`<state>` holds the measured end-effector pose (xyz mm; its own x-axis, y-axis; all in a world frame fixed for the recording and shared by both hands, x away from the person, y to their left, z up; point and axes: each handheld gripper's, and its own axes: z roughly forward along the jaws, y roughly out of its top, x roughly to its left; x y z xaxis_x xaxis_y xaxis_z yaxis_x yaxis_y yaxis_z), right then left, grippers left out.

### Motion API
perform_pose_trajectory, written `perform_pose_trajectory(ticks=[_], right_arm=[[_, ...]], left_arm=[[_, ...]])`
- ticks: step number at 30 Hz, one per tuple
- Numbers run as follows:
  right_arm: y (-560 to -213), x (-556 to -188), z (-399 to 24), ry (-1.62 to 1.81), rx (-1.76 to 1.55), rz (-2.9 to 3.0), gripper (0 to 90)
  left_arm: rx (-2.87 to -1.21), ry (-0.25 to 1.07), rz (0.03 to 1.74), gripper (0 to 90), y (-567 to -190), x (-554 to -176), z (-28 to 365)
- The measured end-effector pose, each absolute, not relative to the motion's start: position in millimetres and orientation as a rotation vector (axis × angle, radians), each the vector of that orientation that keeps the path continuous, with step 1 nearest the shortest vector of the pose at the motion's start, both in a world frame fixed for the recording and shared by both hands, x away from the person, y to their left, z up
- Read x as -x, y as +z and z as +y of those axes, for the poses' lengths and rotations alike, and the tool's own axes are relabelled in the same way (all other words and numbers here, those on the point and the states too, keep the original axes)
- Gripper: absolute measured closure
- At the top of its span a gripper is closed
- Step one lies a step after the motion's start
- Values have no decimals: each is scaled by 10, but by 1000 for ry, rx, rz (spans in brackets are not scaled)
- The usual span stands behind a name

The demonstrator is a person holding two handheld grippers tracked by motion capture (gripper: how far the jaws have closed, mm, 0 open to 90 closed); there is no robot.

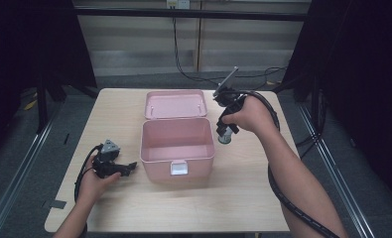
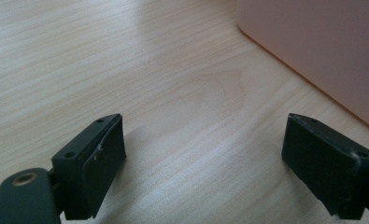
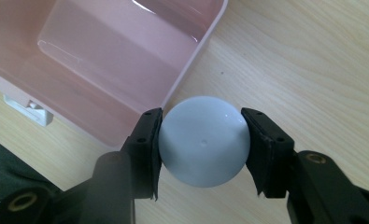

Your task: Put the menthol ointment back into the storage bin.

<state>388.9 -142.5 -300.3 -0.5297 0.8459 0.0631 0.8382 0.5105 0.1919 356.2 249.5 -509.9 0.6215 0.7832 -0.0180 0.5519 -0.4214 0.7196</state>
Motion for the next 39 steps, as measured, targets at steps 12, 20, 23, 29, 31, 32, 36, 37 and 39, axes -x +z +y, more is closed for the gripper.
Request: perform_pose_trajectory(ticks=[12,20,23,29,31,32,36,37,39], right_arm=[[-2904,-3978,-1245,318,-1477,2706,508],[-2904,-4021,-1105,311,-1461,2720,508],[-2892,-4035,-1045,317,-1461,2724,509],[-2918,-4068,-911,319,-1457,2737,508],[-2928,-4077,-872,319,-1458,2736,509],[-2936,-4085,-847,318,-1452,2739,508],[-2978,-4111,-776,324,-1450,2746,509],[-2991,-4121,-755,321,-1449,2747,508],[-3010,-4136,-730,318,-1451,2749,508]], left_arm=[[-2137,420,1043,129,-5099,-3562,2495],[-2149,421,1035,129,-5096,-3564,2502],[-2149,421,1035,129,-5096,-3564,2502],[-2149,422,1035,129,-5096,-3564,2502],[-2148,422,1035,129,-5096,-3564,2501],[-2148,421,1036,129,-5096,-3564,2501],[-2149,421,1035,129,-5096,-3564,2502],[-2149,421,1035,129,-5096,-3564,2502],[-2149,421,1035,129,-5096,-3564,2502]])
